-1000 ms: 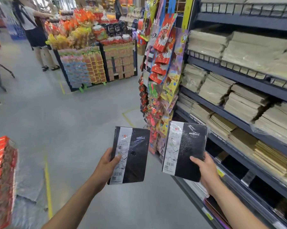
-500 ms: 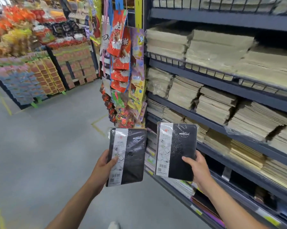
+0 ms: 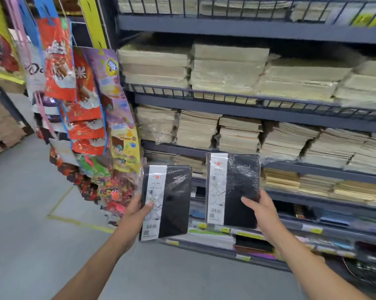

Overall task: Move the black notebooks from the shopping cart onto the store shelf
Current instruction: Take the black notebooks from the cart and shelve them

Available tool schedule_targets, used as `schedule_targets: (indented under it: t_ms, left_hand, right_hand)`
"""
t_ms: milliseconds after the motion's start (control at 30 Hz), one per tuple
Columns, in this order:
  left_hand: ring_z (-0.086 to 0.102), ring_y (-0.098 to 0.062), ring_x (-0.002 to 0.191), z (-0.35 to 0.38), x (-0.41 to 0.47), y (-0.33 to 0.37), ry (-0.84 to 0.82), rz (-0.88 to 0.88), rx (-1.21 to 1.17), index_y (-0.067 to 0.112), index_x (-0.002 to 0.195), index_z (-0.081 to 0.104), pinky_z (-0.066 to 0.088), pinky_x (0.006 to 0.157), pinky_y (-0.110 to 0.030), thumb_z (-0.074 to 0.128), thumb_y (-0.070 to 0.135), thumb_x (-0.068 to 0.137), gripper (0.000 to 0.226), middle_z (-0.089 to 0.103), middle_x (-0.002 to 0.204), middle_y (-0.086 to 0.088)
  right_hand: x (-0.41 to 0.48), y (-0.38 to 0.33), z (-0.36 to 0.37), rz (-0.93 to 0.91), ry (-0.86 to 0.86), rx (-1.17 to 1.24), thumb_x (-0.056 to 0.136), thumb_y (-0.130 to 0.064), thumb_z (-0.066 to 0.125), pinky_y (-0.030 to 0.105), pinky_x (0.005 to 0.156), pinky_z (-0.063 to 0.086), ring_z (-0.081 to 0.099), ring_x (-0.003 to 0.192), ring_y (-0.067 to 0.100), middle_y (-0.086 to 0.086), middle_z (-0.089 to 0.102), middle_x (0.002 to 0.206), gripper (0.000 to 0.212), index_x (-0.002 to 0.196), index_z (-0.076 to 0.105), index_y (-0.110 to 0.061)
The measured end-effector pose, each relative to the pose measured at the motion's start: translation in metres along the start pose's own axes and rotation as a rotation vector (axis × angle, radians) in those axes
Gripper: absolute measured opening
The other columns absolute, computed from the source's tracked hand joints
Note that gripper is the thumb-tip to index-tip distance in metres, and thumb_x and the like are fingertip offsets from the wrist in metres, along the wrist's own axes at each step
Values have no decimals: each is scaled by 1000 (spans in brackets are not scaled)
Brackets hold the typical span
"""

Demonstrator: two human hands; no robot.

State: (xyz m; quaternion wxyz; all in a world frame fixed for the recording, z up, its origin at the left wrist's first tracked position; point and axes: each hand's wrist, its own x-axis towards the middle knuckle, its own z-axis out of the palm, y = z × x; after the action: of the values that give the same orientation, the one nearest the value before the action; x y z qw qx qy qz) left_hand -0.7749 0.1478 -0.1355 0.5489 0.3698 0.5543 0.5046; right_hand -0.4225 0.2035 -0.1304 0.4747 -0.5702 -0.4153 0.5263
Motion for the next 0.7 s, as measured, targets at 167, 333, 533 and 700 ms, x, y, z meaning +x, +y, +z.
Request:
schedule_targets:
  t_ms: [167,333,533,700]
  left_hand:
    - [70,-22,116,-13,22,-7,-43,5,17,35,130,59,55,96,-47,53,10,104,36,73,126,5]
    - [71,-18,115,-17,48,-48,-46,29,16,30,134,58,57,94,-39,52,8,104,38,74,125,6]
    - [68,-27,121,-21,90,-131,-54,57,-6,23,140,54,52,103,-52,53,13,103,38,72,129,-2]
    - [62,-23,128,-27,134,-211,-73,150,19,34,133,61,44,112,-56,63,28,100,33,68,135,4]
  right_hand:
    - [3,20,8,-9,55,69,73,-37,87,45,119,34,46,140,20,-1,51,151,95,153,39,-18]
    - [23,63,6,-39,84,106,84,-26,79,49,120,32,42,143,21,1,46,155,83,154,36,-18]
    - [51,124,14,-126,56,139,91,-6,71,51,114,41,62,123,21,1,69,128,47,134,57,-17]
    - [82,188,18,-234,-13,174,39,-64,94,48,105,47,66,118,21,-1,73,123,97,123,64,-27]
